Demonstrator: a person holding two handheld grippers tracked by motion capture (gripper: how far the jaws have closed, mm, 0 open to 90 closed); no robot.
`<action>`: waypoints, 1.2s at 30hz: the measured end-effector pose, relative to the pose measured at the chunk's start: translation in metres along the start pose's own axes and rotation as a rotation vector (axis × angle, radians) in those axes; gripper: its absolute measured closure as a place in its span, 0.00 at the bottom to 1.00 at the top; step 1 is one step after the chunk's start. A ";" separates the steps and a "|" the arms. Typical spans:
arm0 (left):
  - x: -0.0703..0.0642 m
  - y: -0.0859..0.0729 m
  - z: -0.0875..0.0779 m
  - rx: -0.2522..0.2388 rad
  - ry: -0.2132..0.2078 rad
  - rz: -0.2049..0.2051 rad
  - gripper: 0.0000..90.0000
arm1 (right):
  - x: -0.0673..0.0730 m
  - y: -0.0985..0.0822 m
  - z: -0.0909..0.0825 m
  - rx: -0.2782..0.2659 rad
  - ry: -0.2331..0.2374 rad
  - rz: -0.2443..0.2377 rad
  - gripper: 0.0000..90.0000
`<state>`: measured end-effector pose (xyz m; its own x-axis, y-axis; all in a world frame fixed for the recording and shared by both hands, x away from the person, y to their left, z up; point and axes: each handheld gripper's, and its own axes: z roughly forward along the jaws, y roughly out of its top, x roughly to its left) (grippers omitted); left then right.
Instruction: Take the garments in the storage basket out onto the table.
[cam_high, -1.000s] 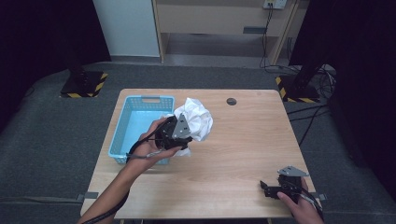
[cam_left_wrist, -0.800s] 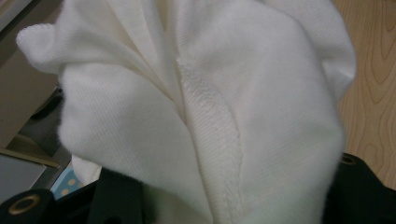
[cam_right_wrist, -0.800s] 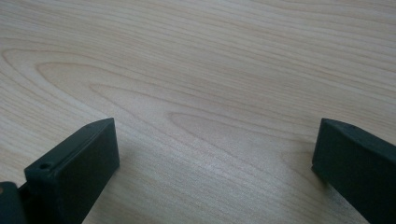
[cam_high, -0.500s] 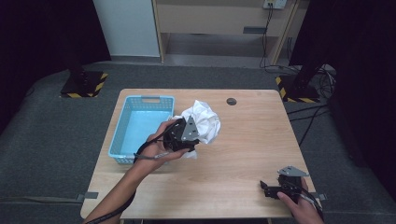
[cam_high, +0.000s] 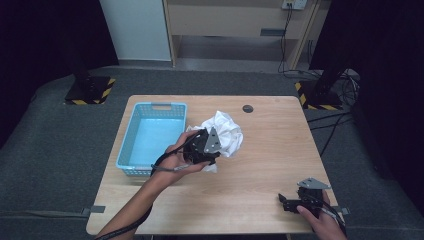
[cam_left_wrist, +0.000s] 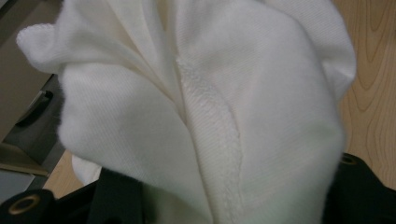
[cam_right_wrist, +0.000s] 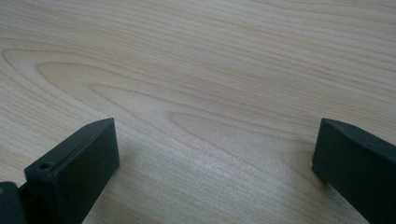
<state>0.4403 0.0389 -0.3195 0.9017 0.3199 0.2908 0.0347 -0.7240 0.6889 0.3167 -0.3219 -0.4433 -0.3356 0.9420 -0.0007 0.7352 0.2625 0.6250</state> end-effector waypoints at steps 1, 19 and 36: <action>0.000 0.000 0.001 0.001 -0.003 -0.001 0.50 | 0.000 0.000 0.000 0.000 0.000 0.000 0.01; -0.017 -0.002 0.044 0.064 -0.051 -0.007 0.50 | 0.000 0.000 0.000 0.001 0.000 0.001 0.01; -0.035 -0.015 0.088 0.140 -0.100 -0.027 0.50 | 0.000 0.000 0.000 0.000 0.004 0.000 0.00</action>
<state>0.4464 -0.0151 -0.3978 0.9378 0.2830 0.2013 0.1129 -0.7965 0.5940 0.3167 -0.3220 -0.4433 -0.3383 0.9410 0.0022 0.7354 0.2629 0.6246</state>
